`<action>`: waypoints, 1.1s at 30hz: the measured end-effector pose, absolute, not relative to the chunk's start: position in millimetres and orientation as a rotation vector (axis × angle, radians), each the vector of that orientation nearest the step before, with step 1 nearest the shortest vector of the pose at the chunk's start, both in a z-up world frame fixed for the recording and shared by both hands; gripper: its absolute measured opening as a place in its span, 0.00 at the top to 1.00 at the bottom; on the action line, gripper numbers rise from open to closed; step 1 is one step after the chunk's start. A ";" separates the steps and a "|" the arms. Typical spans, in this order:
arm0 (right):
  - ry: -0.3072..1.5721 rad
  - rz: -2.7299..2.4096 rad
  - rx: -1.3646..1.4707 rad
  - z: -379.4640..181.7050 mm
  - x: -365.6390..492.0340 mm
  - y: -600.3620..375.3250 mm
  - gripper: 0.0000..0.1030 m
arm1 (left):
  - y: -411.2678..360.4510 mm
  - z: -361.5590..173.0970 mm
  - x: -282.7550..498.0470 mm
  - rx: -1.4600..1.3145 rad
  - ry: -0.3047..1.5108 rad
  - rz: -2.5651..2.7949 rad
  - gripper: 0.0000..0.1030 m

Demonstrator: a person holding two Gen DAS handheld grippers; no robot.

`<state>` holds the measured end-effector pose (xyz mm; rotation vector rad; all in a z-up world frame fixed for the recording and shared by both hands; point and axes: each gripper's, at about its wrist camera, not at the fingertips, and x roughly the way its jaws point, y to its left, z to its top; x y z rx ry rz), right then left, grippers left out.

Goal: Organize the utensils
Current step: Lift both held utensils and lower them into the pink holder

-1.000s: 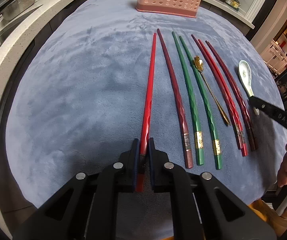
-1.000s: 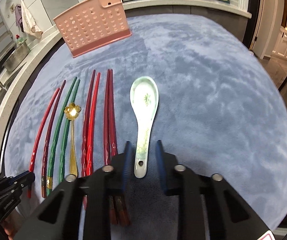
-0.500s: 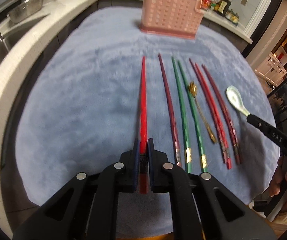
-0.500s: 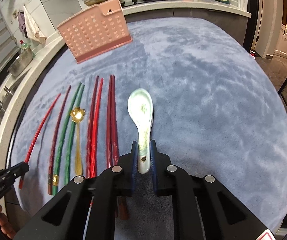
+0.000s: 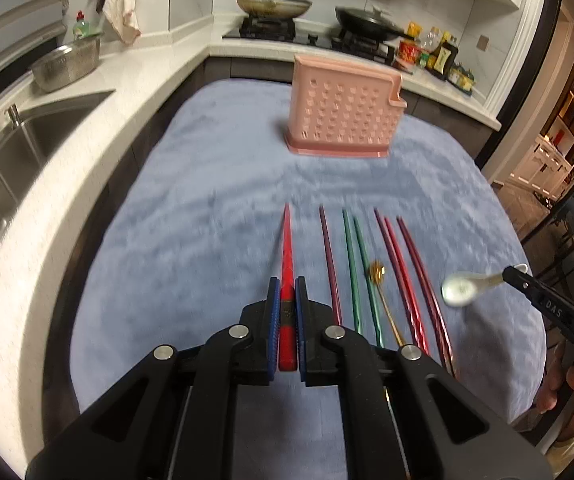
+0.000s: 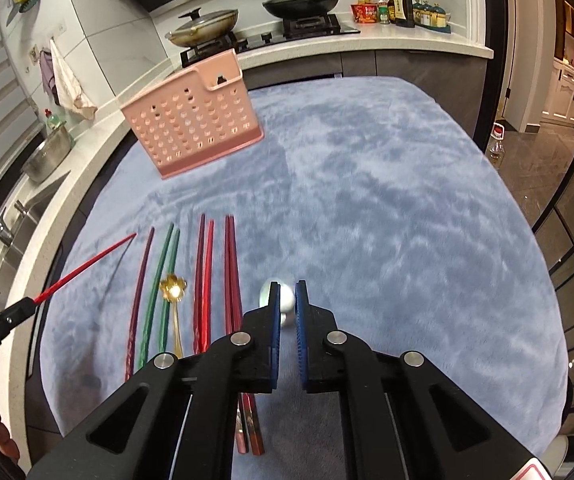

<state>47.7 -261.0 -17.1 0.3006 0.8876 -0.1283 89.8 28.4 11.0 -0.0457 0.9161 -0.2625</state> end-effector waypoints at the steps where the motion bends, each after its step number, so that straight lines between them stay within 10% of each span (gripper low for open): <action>1: 0.881 -0.127 0.299 -13.9 49.6 -261.5 0.93 | 28.8 14.4 93.1 -0.044 0.906 -0.258 0.93; 24: 0.627 -0.047 0.229 114.5 237.9 -265.1 0.93 | -1.5 210.0 228.9 -0.043 0.460 -0.287 0.93; 33: 0.676 -0.042 0.260 90.3 314.9 -266.1 0.93 | -33.0 183.5 307.1 -0.059 0.540 -0.290 0.93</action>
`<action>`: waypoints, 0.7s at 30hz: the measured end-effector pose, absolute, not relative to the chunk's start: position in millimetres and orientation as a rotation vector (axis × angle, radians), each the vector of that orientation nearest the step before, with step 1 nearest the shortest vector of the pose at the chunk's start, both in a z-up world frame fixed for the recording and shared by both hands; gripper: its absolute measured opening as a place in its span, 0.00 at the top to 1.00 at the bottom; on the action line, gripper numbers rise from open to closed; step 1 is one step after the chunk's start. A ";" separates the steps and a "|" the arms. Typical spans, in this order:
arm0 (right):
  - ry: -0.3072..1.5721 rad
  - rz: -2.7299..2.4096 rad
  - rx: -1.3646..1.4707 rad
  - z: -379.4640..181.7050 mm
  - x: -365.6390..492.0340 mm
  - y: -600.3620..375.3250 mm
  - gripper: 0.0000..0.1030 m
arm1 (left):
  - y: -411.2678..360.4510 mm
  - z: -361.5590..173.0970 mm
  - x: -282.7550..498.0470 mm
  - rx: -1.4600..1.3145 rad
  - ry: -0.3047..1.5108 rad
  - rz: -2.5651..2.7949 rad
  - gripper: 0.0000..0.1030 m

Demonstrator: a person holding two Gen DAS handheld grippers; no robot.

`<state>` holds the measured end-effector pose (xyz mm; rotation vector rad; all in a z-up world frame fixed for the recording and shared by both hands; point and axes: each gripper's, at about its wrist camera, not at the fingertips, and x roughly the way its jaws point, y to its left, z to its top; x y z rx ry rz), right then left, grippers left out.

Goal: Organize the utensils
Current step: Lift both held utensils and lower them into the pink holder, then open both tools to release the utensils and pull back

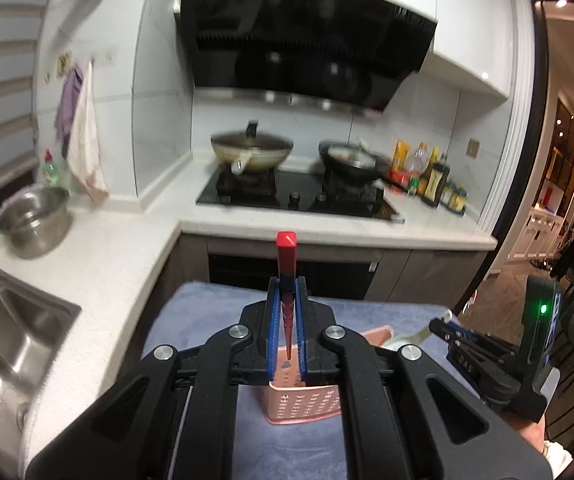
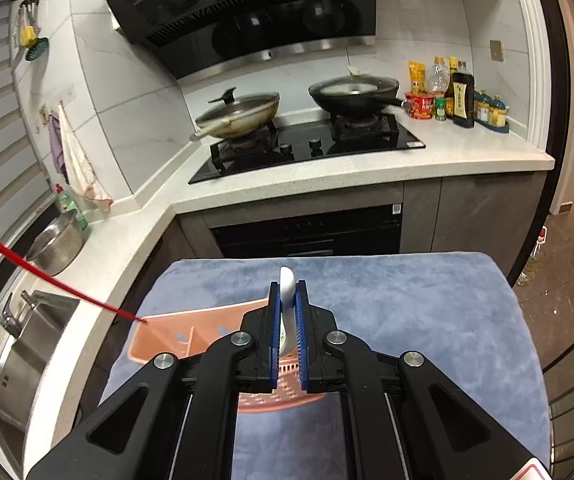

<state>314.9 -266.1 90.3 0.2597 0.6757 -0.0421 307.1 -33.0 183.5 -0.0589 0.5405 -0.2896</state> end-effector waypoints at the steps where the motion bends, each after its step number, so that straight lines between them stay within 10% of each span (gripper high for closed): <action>1: 0.692 -0.039 0.266 84.2 319.0 -266.8 0.93 | -34.4 174.2 312.0 -0.054 0.558 -0.288 0.93; 11: 0.732 -0.048 0.225 56.3 327.8 -261.6 0.80 | -36.0 128.5 329.4 -0.067 0.655 -0.259 0.91; 15: 0.704 -0.054 0.245 69.7 309.4 -267.9 0.71 | -30.3 134.7 314.5 -0.058 0.625 -0.212 0.46; 21: 0.679 -0.054 0.246 88.5 238.0 -275.3 0.57 | -10.2 137.8 270.5 -0.044 0.623 -0.189 0.42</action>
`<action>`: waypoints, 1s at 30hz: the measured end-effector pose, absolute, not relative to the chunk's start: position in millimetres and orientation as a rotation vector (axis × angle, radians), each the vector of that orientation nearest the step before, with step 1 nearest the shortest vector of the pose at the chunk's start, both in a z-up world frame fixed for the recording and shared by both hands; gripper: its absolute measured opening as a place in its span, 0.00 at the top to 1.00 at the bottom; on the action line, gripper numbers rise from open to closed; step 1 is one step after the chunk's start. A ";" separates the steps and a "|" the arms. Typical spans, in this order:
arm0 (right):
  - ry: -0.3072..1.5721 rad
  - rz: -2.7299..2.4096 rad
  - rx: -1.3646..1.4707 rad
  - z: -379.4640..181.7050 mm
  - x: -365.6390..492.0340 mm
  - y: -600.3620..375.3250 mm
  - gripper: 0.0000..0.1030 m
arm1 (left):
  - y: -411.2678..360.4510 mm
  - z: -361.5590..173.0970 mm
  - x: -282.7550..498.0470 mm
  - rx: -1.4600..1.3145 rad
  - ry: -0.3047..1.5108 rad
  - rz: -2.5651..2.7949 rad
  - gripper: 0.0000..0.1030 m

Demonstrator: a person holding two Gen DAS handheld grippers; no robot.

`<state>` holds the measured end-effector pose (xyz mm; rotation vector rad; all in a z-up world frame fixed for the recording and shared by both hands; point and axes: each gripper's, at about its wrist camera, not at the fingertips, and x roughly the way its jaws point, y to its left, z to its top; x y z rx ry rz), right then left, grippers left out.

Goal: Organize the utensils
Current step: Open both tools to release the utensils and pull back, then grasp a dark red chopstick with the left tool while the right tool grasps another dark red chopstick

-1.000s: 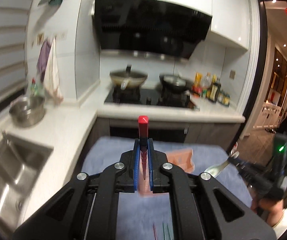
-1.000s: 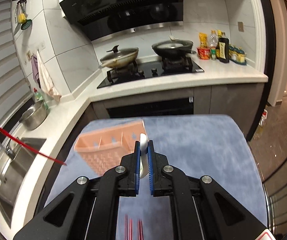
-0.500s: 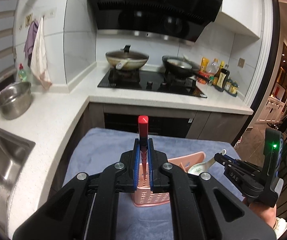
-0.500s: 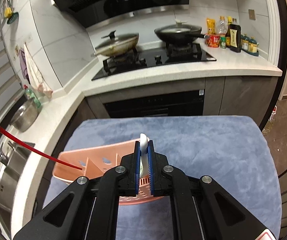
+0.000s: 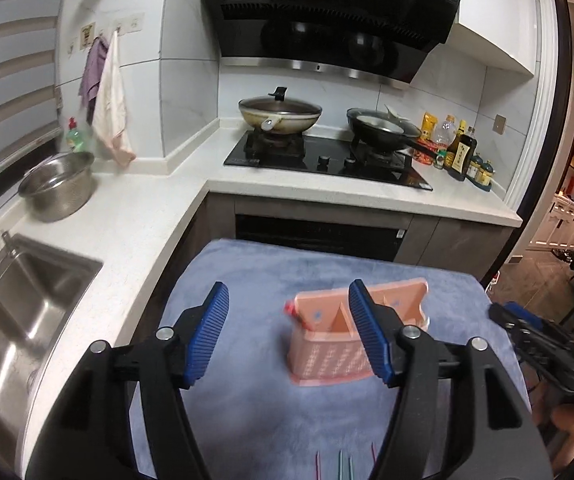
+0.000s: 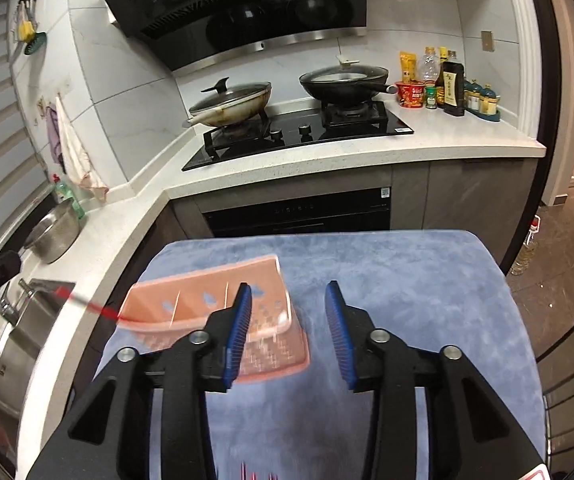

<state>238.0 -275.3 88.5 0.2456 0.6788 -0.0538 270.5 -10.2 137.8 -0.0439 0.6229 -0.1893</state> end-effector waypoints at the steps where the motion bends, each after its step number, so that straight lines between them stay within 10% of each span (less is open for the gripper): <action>1: 0.683 -0.056 0.240 87.4 225.2 -274.9 0.54 | -6.4 134.9 260.8 -0.040 0.629 -0.188 0.41; 19: 0.960 -0.103 0.186 -41.3 15.1 -233.4 0.53 | 21.4 -21.1 97.3 -0.020 0.955 -0.222 0.35; 30: 1.022 -0.027 0.171 -73.2 -7.4 -199.4 0.71 | 17.4 -58.0 62.1 -0.044 1.043 -0.236 0.37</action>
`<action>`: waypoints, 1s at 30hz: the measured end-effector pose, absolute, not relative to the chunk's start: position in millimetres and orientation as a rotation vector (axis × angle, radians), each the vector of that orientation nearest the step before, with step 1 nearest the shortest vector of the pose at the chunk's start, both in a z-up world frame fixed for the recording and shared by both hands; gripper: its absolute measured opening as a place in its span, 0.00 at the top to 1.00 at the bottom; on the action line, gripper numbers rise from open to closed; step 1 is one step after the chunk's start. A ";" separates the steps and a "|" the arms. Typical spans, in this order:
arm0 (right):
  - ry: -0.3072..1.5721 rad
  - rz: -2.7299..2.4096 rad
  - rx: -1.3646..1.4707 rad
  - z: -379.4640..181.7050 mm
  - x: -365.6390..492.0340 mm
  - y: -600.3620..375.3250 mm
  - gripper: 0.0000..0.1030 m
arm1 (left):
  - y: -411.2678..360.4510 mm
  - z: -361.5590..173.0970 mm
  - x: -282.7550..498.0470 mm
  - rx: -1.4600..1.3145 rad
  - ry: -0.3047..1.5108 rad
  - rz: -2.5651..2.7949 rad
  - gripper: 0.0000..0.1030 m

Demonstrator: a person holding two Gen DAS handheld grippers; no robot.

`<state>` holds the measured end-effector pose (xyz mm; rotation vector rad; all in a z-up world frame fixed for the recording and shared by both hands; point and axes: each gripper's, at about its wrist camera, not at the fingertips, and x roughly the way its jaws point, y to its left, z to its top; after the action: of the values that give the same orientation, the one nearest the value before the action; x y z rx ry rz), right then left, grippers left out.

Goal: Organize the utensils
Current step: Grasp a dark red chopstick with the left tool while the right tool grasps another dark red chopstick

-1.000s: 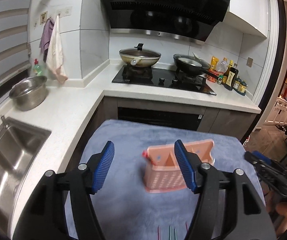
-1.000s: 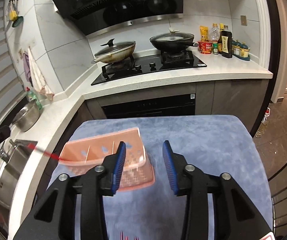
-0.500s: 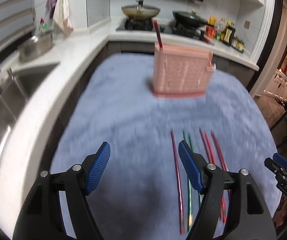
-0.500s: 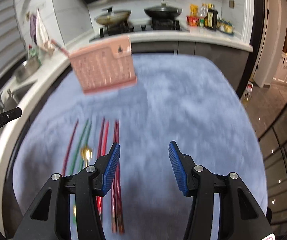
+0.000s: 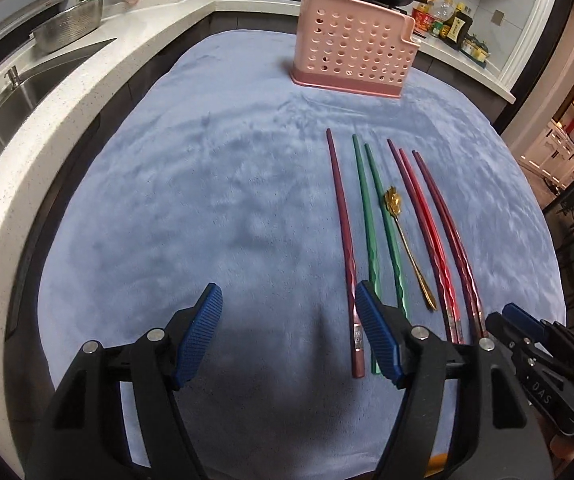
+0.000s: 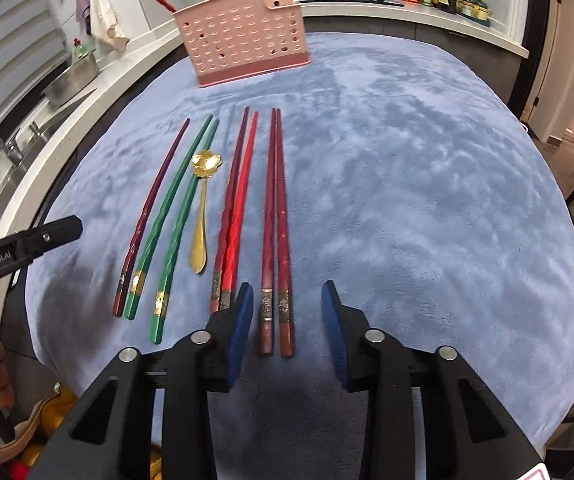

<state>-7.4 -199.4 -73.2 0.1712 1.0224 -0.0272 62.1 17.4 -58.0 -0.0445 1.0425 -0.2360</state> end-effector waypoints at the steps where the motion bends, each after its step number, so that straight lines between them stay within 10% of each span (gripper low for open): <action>1: 1.025 -0.030 0.170 -74.6 -7.1 -199.7 0.72 | 17.0 -58.2 61.6 -0.046 1.043 -0.237 0.37; 30: 1.071 -0.034 0.189 -97.0 -6.6 -207.3 0.90 | -16.2 -96.0 56.6 0.028 1.201 -0.352 0.56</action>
<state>-6.6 -207.3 -97.0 0.1893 1.0708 -0.0339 56.6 -16.2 -96.0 0.0284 1.2008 -0.3522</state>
